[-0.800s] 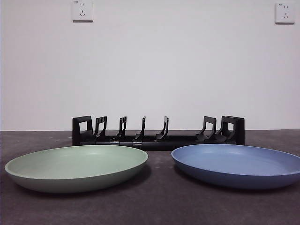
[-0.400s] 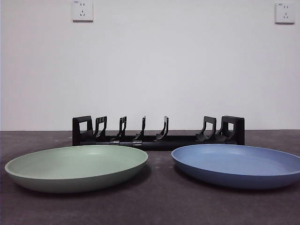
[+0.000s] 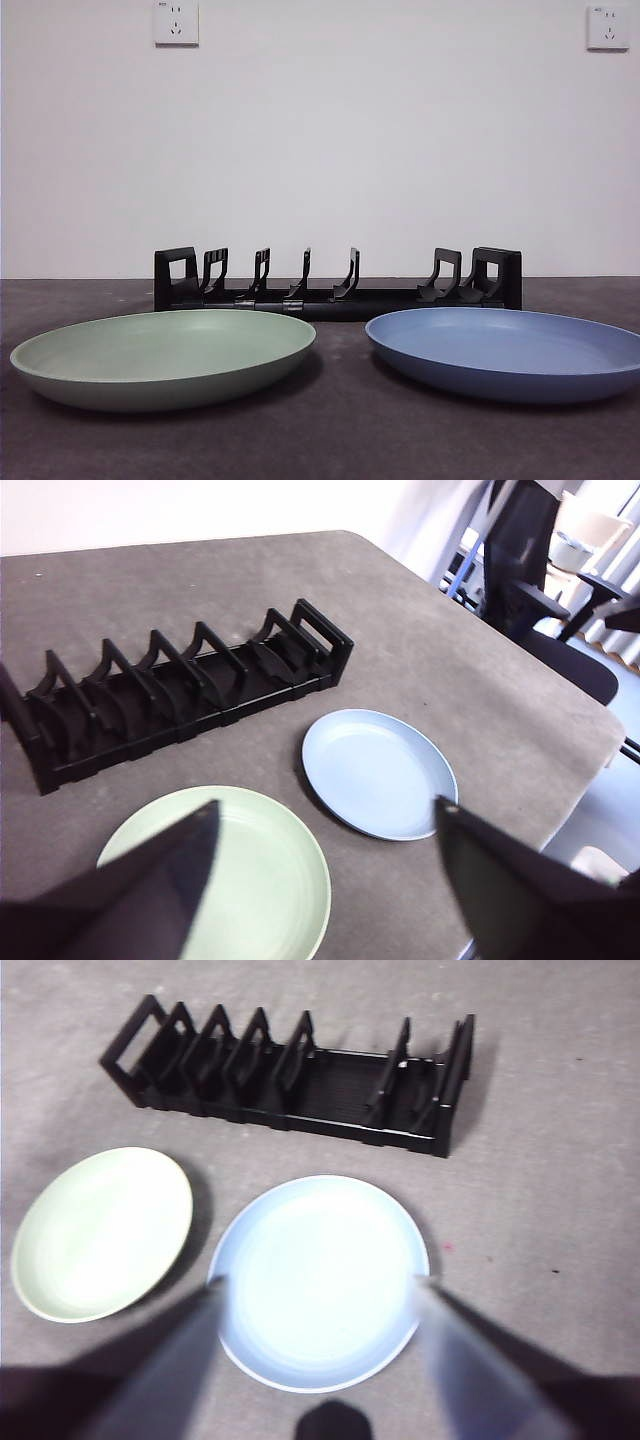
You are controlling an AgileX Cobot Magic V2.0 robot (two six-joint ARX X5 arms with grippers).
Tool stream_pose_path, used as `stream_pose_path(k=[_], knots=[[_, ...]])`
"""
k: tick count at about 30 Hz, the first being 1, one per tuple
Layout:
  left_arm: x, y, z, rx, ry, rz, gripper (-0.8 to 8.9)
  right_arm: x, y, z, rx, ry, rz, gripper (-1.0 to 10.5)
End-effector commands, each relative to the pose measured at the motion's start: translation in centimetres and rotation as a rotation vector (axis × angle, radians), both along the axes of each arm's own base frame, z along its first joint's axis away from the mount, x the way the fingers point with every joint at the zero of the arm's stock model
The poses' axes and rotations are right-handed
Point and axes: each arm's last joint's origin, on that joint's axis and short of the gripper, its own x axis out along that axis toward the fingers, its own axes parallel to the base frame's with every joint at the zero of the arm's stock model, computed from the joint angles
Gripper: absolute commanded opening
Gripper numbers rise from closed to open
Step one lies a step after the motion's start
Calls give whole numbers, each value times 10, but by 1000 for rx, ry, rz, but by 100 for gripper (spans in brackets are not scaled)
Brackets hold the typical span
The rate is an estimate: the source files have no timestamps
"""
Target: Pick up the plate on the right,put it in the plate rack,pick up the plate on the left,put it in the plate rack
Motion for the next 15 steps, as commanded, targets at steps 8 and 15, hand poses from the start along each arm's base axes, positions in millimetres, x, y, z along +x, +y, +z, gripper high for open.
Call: stream_pose_path(k=[8, 15], knots=[[12, -12, -1, 47, -50, -127, 660, 39, 2, -16, 7, 132, 13, 652], [24, -26, -7, 87, -40, -242, 660, 123, 3, -82, -26, 485, -8, 653]])
